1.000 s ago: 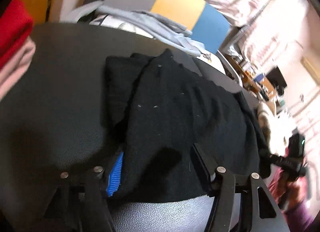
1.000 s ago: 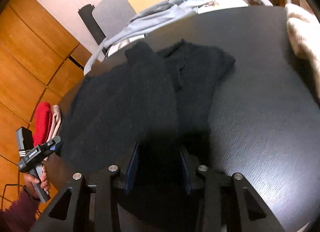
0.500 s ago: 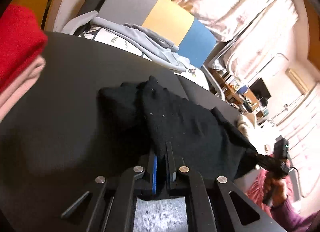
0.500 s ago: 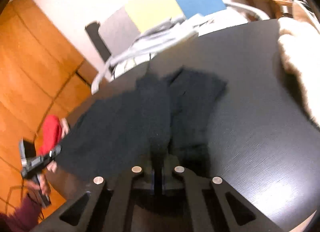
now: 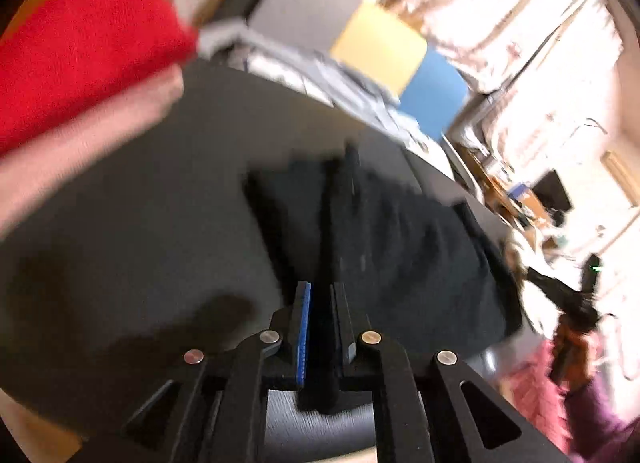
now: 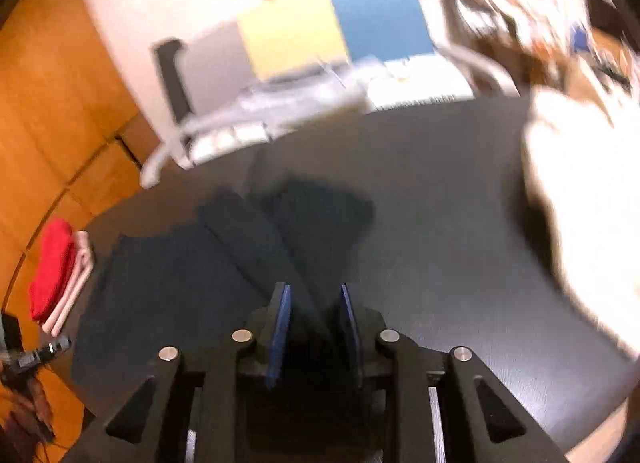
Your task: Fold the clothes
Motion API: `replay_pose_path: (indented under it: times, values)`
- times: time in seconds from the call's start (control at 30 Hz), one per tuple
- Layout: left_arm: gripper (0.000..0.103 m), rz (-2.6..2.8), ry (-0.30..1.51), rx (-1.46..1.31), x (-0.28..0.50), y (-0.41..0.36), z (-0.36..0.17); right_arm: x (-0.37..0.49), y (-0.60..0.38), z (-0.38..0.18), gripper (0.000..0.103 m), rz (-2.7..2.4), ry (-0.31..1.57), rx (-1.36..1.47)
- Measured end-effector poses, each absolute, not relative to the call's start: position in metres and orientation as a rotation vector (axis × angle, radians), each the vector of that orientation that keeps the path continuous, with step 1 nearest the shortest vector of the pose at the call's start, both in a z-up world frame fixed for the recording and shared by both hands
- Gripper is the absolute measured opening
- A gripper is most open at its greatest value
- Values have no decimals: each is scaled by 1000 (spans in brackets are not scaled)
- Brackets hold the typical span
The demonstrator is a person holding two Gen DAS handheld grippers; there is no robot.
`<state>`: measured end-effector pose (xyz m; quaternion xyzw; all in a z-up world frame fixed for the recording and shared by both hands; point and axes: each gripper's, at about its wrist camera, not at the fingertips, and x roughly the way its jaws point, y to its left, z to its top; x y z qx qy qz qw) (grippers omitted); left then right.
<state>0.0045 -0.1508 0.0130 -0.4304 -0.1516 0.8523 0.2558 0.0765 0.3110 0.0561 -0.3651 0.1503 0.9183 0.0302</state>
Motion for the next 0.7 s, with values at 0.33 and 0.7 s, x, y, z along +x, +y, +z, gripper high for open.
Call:
replay_pose_path:
  times: [0.33, 0.7]
  values:
    - [43, 2424, -112, -1224, -74, -75, 11, -37, 215, 28, 28, 2859, -375, -1419]
    - [11, 2376, -391, -1148, -75, -86, 21, -46, 317, 21, 4, 2842, 457, -1375]
